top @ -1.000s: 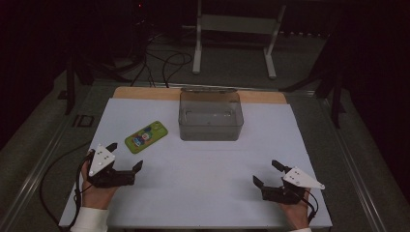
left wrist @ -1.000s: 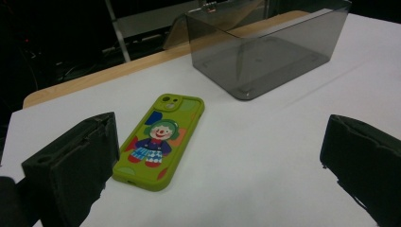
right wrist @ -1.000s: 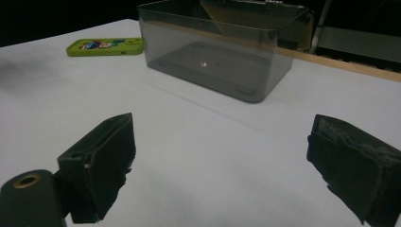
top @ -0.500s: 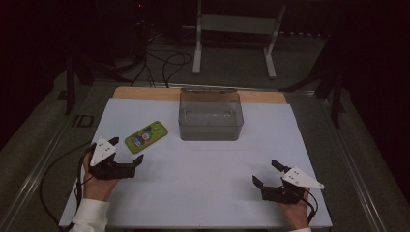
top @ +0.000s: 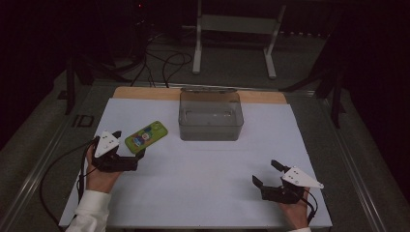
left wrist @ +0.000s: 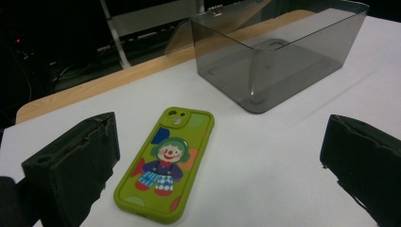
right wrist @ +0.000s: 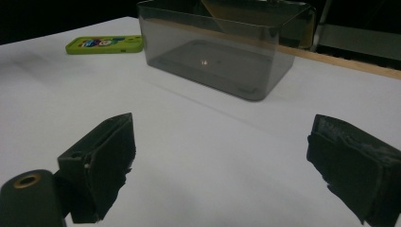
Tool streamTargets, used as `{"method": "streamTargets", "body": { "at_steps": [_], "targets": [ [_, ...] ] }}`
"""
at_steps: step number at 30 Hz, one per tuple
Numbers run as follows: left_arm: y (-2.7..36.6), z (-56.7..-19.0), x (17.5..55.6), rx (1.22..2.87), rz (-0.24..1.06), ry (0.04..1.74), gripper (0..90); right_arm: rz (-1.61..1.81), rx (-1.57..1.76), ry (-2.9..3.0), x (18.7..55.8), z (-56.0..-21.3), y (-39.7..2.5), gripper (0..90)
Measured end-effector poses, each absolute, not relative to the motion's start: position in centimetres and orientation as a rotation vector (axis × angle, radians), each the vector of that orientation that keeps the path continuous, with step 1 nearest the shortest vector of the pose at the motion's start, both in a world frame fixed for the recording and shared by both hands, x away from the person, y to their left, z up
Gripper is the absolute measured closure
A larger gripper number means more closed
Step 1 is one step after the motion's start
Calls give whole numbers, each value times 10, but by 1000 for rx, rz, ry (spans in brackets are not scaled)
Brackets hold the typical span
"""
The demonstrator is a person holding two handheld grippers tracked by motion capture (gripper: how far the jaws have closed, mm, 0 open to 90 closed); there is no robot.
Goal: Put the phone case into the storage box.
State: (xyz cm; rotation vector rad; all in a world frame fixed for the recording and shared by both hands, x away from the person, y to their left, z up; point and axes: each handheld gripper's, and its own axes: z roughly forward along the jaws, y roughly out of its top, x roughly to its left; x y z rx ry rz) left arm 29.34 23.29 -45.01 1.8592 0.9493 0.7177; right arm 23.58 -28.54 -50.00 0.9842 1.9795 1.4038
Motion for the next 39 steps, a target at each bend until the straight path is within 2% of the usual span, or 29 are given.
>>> {"method": "streamTargets", "body": {
  "at_steps": [15, 39],
  "targets": [
    [233, -445, 313, 1863, 748, 940, 0, 1404, 999, 1972, 236, -500, -286, 86],
    [238, -444, 345, 1887, 722, 938, 0, 1403, 998, 1972, 236, -500, -286, 86]
  ]
}}
